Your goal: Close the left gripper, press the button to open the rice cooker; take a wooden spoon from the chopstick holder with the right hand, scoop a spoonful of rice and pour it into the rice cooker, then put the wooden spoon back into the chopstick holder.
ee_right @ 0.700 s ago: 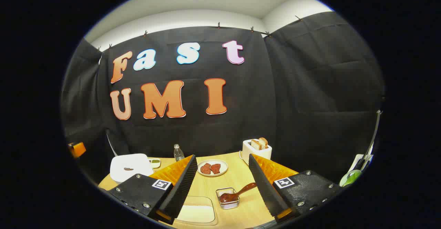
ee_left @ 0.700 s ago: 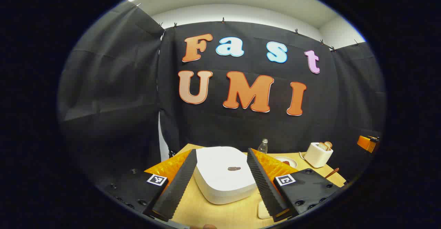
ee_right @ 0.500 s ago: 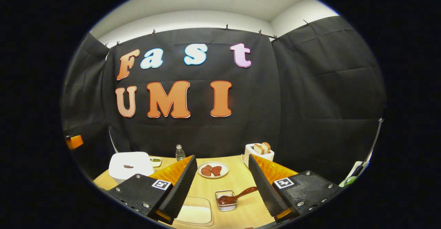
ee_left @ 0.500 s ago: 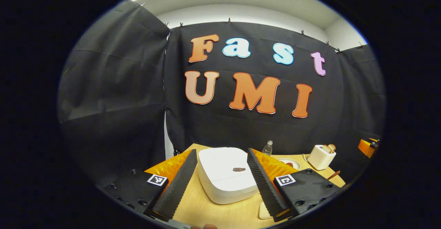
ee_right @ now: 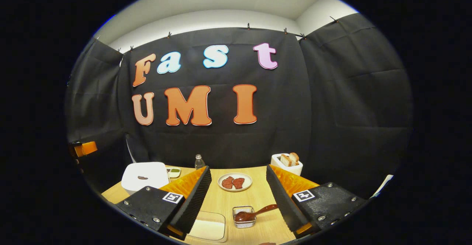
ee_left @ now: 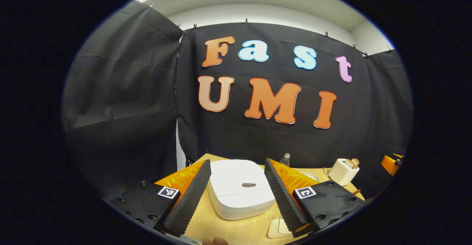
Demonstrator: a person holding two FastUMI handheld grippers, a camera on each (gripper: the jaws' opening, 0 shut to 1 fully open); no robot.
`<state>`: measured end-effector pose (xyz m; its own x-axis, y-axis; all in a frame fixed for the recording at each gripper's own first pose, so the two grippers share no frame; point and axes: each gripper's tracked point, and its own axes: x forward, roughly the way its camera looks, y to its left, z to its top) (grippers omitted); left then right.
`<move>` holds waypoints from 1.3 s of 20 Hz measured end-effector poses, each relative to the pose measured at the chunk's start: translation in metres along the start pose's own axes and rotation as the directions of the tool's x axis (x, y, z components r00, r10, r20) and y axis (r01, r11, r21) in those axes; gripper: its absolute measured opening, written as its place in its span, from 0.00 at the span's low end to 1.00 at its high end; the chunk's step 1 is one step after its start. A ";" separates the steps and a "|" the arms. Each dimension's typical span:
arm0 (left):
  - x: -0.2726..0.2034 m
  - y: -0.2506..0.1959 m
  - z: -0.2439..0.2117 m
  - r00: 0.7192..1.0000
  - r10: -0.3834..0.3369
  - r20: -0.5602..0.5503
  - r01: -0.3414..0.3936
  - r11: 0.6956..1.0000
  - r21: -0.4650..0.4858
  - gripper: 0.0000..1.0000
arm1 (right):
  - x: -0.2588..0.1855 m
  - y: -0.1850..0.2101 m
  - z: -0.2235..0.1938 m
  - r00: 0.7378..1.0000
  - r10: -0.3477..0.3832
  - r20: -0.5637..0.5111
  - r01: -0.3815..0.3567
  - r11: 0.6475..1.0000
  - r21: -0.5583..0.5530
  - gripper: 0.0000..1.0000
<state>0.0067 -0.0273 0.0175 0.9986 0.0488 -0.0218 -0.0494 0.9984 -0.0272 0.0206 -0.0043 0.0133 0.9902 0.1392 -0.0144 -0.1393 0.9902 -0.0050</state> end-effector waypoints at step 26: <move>0.042 -0.028 -0.017 0.996 -0.014 -0.084 0.020 0.997 0.071 0.06 | 0.015 -0.043 -0.021 0.994 -0.081 -0.070 0.081 0.997 -0.004 0.93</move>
<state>0.0497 -0.0541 -0.0001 0.9939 0.0325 -0.1056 -0.0280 0.9987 0.0436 0.0411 -0.0453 -0.0078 0.9948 0.0578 -0.0839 -0.0589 0.9982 -0.0106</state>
